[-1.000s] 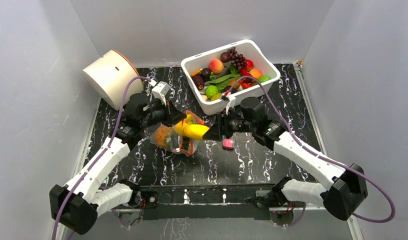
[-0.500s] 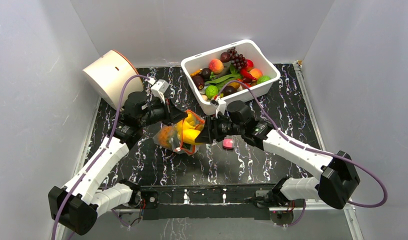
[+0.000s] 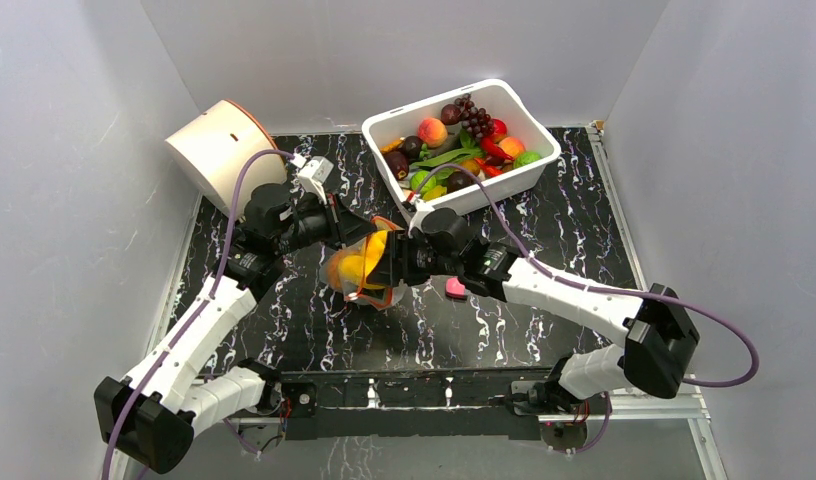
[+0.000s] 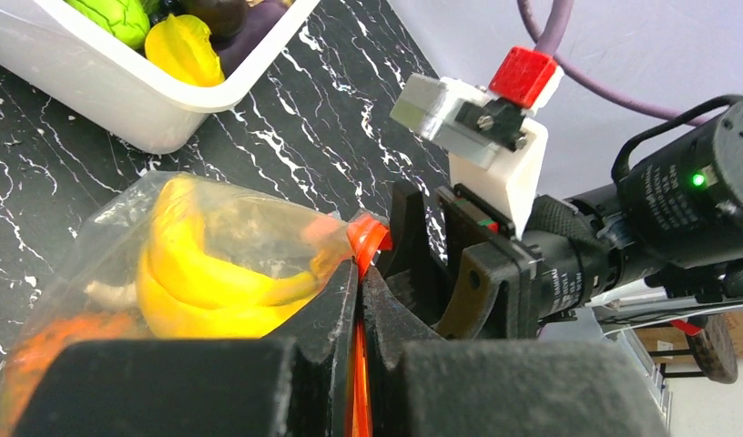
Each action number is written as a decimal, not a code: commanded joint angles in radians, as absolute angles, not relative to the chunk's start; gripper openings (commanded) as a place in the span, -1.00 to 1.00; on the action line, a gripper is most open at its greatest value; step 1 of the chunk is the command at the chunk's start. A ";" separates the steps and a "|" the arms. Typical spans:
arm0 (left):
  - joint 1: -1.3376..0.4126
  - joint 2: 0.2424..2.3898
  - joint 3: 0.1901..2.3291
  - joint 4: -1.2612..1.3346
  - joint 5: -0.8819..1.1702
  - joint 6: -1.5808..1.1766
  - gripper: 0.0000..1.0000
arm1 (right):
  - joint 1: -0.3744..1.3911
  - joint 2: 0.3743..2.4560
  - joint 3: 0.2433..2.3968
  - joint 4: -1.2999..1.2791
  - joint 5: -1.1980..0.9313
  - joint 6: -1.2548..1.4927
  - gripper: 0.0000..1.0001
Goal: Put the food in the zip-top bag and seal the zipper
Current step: Place the fake fruit in the zipper food storage bag.
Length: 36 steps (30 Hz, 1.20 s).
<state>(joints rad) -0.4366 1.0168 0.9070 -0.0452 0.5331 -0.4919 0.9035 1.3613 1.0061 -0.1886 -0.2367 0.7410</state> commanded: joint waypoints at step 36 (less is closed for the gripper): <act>-0.440 0.944 0.937 -0.018 0.543 -0.494 -1.00 | 0.920 1.181 0.995 -0.281 0.061 0.635 -0.47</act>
<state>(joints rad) -0.4366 0.9924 0.9070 -0.0372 0.5343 -0.5011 0.9180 1.2217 1.0153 -0.3218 0.0093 0.6262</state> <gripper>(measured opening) 0.011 0.277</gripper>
